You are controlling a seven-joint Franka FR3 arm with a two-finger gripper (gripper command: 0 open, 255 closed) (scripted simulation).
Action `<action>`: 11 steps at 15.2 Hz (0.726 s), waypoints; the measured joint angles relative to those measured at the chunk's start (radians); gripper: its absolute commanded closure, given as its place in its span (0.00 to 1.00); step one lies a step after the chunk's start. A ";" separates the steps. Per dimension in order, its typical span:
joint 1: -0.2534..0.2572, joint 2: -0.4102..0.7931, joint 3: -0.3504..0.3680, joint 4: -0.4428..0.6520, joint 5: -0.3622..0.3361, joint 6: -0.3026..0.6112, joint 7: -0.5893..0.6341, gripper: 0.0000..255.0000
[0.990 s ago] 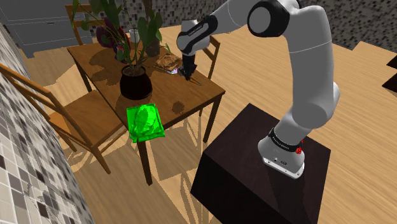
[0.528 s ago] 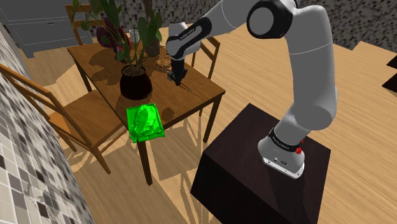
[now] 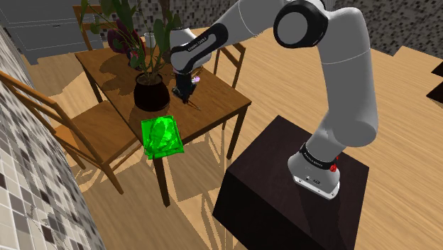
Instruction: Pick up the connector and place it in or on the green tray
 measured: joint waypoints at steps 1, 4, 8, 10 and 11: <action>0.015 0.005 0.004 0.009 -0.001 -0.003 0.019 1.00; 0.065 0.028 0.016 0.056 -0.003 -0.026 0.081 1.00; 0.130 0.065 0.030 0.111 -0.006 -0.041 0.160 1.00; 0.161 0.086 0.036 0.152 -0.009 -0.060 0.198 1.00; 0.175 0.102 0.039 0.179 -0.010 -0.070 0.215 1.00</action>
